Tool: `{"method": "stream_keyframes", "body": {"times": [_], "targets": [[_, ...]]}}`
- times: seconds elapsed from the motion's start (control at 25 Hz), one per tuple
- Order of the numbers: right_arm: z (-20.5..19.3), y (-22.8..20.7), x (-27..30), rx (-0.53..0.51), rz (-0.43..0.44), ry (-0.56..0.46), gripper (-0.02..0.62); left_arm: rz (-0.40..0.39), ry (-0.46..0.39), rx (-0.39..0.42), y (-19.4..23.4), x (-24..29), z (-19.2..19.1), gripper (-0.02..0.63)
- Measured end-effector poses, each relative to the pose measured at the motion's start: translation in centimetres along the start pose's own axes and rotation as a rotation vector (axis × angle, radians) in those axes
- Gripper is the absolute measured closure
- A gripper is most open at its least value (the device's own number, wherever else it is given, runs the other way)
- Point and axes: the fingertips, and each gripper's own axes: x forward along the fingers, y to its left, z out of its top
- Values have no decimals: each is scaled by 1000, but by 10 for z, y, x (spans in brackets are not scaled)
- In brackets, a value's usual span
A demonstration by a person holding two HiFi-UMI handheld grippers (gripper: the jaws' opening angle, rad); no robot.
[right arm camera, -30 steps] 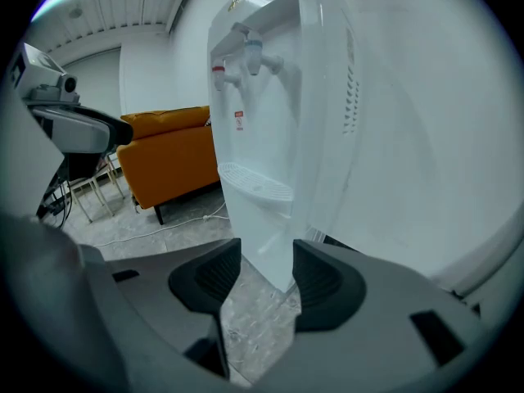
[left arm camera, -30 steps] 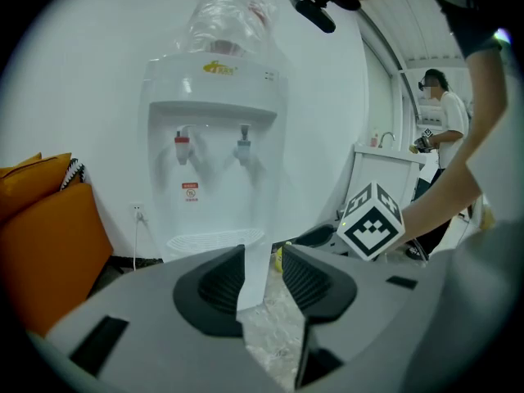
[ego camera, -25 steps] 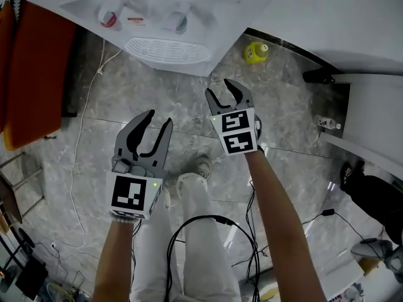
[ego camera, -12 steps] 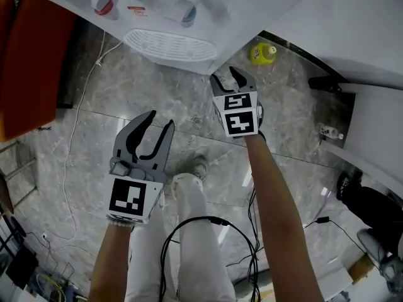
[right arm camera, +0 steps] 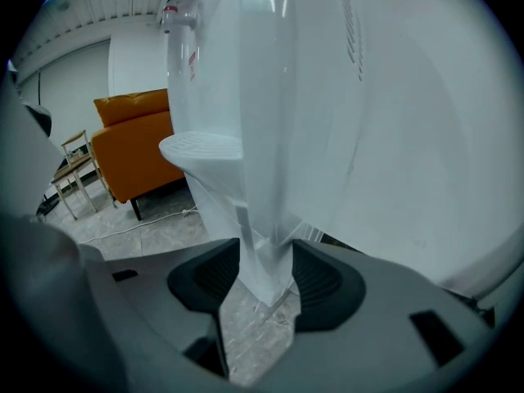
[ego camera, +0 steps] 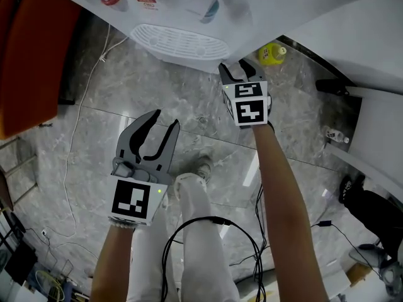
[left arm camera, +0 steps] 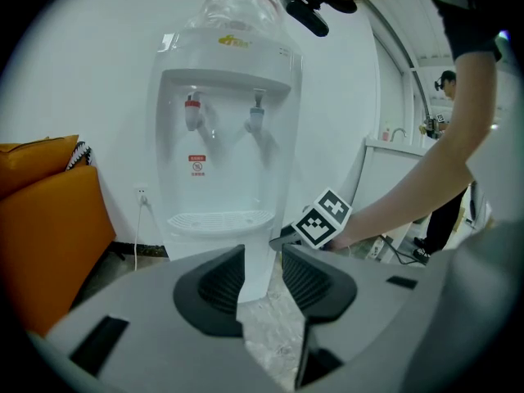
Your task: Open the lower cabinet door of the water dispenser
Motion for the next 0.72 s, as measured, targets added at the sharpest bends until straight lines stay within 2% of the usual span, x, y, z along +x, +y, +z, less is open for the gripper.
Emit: {"method": "stream_keyframes", "body": {"times": [0.32, 0.72], "targets": [[2, -4, 1, 77, 47, -47, 419, 5, 7, -8, 9, -3, -9, 463], [0, -2, -2, 123, 13, -44, 443, -2, 9, 3, 6, -9, -15, 463]]}}
